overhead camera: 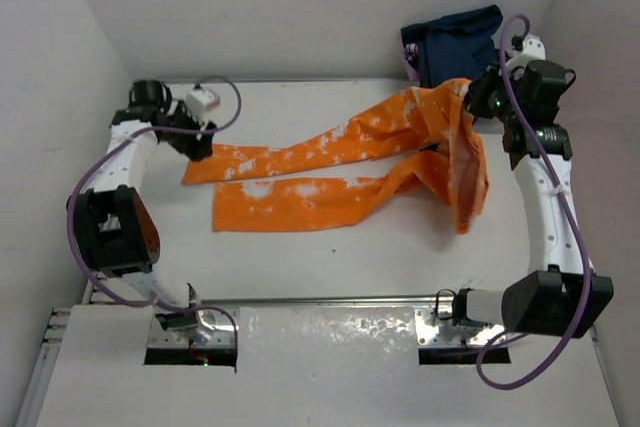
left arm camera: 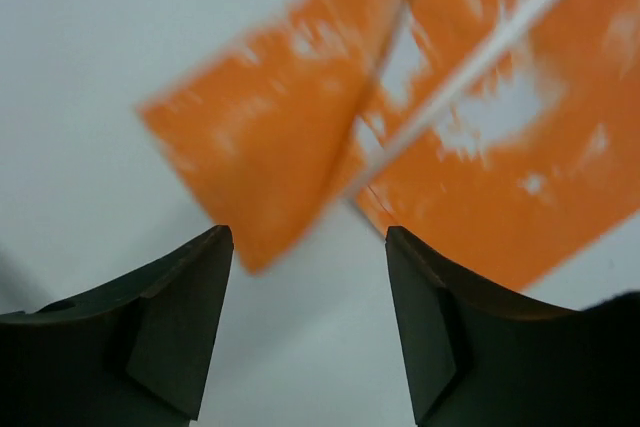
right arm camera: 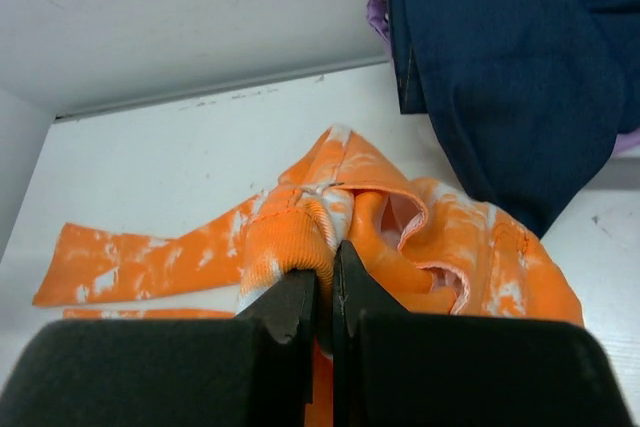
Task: Fold and stack the trousers
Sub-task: Flatten the trousers out
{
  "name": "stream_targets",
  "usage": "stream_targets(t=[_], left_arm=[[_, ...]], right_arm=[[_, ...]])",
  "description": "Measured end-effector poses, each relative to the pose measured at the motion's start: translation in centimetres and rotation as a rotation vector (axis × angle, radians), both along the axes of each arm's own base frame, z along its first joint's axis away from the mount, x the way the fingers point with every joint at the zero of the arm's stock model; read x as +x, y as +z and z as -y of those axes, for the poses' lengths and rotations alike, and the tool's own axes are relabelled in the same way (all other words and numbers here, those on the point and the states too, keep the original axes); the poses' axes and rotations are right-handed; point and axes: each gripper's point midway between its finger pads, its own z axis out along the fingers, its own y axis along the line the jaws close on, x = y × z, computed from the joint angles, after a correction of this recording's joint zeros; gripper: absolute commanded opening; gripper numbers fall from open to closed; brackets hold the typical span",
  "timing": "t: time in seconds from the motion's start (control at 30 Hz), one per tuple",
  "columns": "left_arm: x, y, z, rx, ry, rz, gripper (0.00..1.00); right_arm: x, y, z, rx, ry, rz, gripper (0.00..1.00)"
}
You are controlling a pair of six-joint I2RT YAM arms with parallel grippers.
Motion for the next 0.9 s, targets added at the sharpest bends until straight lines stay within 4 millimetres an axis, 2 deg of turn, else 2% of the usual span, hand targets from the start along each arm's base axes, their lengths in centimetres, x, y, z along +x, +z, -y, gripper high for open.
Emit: stream_targets(t=[0.03,0.07,0.13,0.17,0.3,0.37,0.4,0.43,0.57,0.67,0.73,0.8,0.87,0.9], left_arm=[[-1.7,-3.5,0.9,-0.001,-0.022,-0.101,0.64],[-2.9,-6.1,0.9,0.012,-0.027,-0.173,0.65],[-4.7,-9.8,-0.4,0.07,-0.022,-0.281,0.68],[-5.1,-10.8,-1.1,0.106,-0.022,-0.305,0.69],[-5.0,-12.5,-3.9,0.265,-0.058,-0.296,0.71],[-4.8,-13.1,-4.6,0.324,-0.097,-0.276,0.72],[-4.9,-13.5,-4.6,0.34,-0.125,-0.27,0.94],[-5.0,-13.8,-4.6,0.356,-0.165,-0.261,0.99],[-5.7,-15.7,-3.6,0.361,-0.296,-0.24,0.99],[-5.6,-17.1,-3.5,0.359,-0.323,-0.248,0.92],[-4.7,-18.2,-3.8,0.362,-0.313,-0.254,0.85],[-3.6,-18.2,-4.1,0.361,-0.291,-0.241,0.8],[-2.0,-18.1,-4.3,0.363,-0.27,-0.211,0.68],[-1.5,-18.1,-4.3,0.355,-0.261,-0.198,0.53]], right_arm=[[-0.3,-0.3,0.0,-0.001,0.002,-0.003,0.0],[-0.5,-0.4,-0.2,-0.001,0.007,-0.003,0.0],[-1.1,-0.3,-0.4,-0.004,0.02,0.005,0.0],[-1.3,-0.3,-0.5,-0.007,0.024,0.011,0.0],[-2.1,-0.5,-0.7,-0.012,0.032,0.018,0.0],[-2.4,-1.0,-0.7,-0.013,0.036,0.015,0.0],[-2.5,-1.4,-0.8,-0.012,0.038,0.01,0.0],[-2.7,-1.8,-0.8,-0.012,0.039,0.003,0.0],[-3.2,-3.4,-0.8,-0.013,0.04,-0.032,0.0],[-3.3,-3.9,-0.8,-0.018,0.042,-0.044,0.0],[-3.3,-3.8,-0.8,-0.024,0.044,-0.041,0.0],[-3.3,-3.9,-0.8,-0.028,0.045,-0.041,0.0],[-3.3,-3.9,-0.8,-0.031,0.046,-0.041,0.0],[-3.3,-3.9,-0.8,-0.032,0.046,-0.041,0.0]])
